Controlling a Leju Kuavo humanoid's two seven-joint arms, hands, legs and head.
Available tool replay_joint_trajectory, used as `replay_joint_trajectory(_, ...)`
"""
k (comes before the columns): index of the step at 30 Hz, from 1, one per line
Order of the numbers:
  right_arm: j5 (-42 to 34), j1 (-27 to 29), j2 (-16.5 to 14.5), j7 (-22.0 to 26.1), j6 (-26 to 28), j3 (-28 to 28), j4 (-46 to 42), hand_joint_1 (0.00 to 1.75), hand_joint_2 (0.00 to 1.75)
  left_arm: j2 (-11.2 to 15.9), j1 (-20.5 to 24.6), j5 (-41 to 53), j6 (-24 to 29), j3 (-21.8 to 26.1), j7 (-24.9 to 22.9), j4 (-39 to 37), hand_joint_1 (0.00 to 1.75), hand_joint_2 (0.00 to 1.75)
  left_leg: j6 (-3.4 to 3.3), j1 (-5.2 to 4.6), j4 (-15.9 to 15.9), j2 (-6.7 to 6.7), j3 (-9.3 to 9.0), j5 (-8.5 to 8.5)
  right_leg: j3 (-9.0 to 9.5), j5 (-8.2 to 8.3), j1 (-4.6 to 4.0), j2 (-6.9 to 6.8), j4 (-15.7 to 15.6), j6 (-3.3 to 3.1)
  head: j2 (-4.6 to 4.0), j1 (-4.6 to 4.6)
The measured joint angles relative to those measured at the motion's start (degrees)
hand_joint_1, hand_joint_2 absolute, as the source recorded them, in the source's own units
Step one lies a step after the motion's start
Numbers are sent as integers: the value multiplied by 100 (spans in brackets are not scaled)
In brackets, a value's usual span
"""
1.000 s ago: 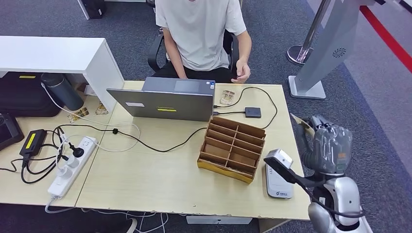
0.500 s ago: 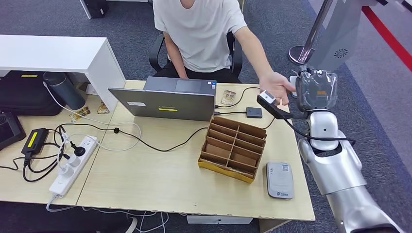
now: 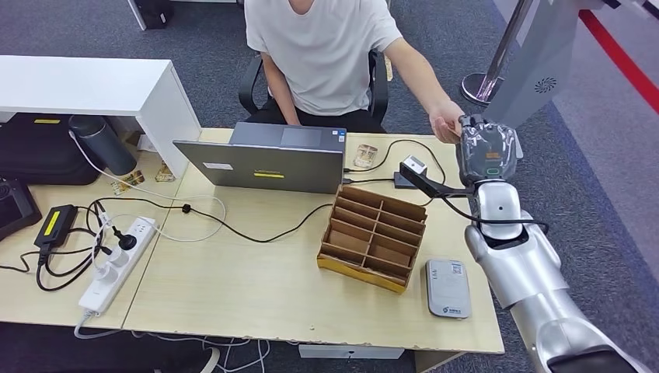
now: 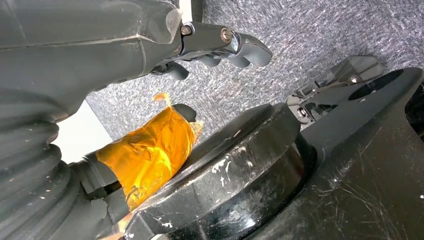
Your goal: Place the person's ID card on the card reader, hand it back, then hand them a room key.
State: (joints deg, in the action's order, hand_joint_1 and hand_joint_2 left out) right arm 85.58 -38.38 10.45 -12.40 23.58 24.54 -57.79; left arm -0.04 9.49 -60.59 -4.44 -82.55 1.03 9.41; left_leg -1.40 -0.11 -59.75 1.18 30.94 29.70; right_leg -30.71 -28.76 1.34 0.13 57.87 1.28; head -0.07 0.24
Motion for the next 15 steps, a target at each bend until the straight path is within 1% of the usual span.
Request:
replay_joint_trajectory(6, 6, 324, 0, 13, 69, 5, -278, 0, 175, -26, 1, 35, 139, 0, -26, -17, 0, 175, 0, 0, 0, 2, 1, 1, -2, 0, 0, -1, 0, 0, 0, 1)
replay_joint_trajectory(11, 7, 439, 1, 21, 84, 5, -413, 0, 175, -31, 1, 38, 149, 0, -26, -21, 0, 175, 0, 0, 0, 1, 1, 0, -4, 0, 0, -1, -1, 0, 0, 0)
replay_joint_trajectory(13, 16, 522, 9, 64, 148, 2, -518, 0, 175, -31, 1, 30, 149, 0, -27, -22, 0, 175, 0, 0, 0, 2, 0, 0, -4, 0, 0, -2, -1, 0, 0, 1)
replay_joint_trajectory(15, 40, 734, 39, 148, 293, -14, -769, 0, 175, -30, -3, -4, 154, 0, -36, -23, 0, 175, 0, 0, 0, 4, 0, 0, -3, -1, 0, -5, -2, 0, 0, 1)
